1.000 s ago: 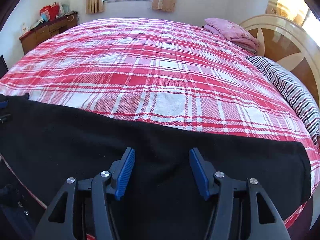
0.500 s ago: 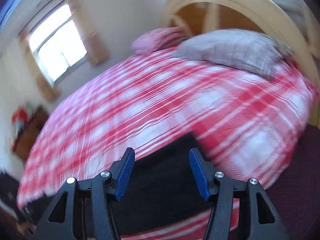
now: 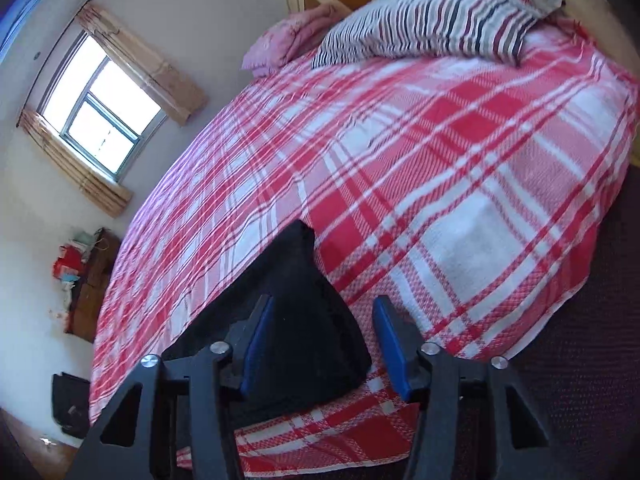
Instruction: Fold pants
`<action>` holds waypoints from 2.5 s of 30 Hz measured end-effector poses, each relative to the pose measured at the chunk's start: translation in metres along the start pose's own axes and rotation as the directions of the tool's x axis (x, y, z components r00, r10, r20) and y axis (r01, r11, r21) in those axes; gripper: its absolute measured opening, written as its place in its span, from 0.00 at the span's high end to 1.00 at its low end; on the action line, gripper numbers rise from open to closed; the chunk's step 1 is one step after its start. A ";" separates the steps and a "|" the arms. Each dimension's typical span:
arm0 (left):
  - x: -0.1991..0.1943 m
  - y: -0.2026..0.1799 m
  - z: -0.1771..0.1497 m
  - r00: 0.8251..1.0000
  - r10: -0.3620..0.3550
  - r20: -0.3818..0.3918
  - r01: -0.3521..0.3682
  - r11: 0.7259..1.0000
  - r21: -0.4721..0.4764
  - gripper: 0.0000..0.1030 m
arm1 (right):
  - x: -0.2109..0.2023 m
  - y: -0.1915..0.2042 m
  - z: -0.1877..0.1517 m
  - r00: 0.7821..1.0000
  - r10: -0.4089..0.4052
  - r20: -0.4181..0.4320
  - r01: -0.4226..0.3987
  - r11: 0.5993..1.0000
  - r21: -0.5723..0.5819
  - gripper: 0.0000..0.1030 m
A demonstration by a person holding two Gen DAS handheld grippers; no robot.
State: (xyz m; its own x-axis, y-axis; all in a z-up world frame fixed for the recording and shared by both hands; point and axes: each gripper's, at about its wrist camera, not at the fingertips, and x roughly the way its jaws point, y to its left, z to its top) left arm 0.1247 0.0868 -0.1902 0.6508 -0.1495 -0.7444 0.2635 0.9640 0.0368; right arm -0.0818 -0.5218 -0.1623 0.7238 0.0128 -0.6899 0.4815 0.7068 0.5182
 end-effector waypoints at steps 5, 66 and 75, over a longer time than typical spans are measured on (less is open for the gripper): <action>0.000 0.024 -0.001 0.999 0.035 0.007 -0.035 0.999 -0.016 0.02 | 0.005 -0.012 0.001 0.995 0.103 0.001 -0.103 0.994 0.036 0.57; 0.010 0.090 -0.026 0.996 0.089 0.003 -0.088 0.984 -0.158 0.00 | 0.027 0.226 -0.097 0.962 0.256 -0.097 -0.272 0.857 -0.438 0.88; 0.010 0.089 -0.026 0.995 0.098 0.013 -0.094 0.982 -0.162 0.00 | 0.057 0.258 -0.132 0.945 0.258 -0.200 -0.324 0.819 -0.473 0.88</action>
State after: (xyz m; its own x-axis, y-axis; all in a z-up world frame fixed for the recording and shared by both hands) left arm 0.1360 0.1764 -0.2114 0.6826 -0.0574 -0.7285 0.0822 0.9966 -0.0015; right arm 0.0185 -0.2448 -0.1349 0.7097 0.3357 -0.6193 -0.0736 0.9097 0.4088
